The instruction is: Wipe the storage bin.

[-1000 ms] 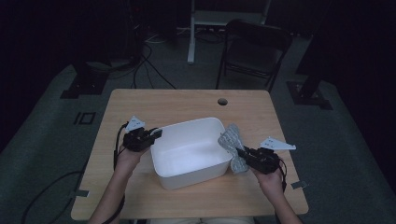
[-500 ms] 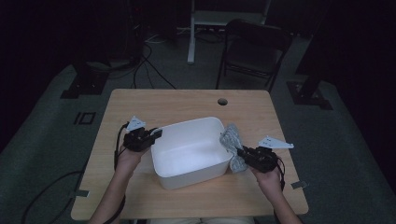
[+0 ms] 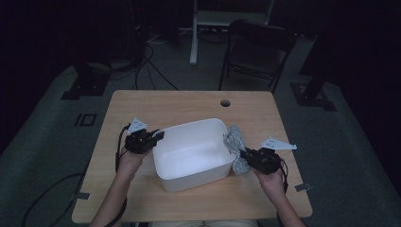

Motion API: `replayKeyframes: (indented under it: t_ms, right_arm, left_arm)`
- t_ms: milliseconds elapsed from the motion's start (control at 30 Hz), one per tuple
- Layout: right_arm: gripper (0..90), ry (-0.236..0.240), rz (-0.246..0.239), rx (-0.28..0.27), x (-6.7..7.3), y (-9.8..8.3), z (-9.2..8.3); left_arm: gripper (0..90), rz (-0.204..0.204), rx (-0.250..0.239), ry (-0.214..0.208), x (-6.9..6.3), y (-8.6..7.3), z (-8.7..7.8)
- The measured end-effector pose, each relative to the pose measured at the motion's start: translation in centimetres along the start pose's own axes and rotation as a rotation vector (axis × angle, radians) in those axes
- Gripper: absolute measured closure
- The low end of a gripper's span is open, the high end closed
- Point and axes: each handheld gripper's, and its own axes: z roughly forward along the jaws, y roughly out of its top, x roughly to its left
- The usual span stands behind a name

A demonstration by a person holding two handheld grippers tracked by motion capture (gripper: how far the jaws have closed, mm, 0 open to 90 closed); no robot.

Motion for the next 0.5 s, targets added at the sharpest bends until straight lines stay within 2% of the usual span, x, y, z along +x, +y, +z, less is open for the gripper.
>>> replayKeyframes:
  t_ms: [200, 500]
  right_arm:
    - [76.9, 0.005, 0.007, 0.010, -0.29, -0.18, 0.17]
    - [76.9, -0.014, 0.000, 0.044, -0.33, -0.24, 0.62]
  left_arm:
    - [75.6, -0.001, -0.001, 0.000, 0.02, 0.00, 0.00]
    - [75.6, -0.001, -0.001, -0.005, 0.09, -0.02, -0.01]
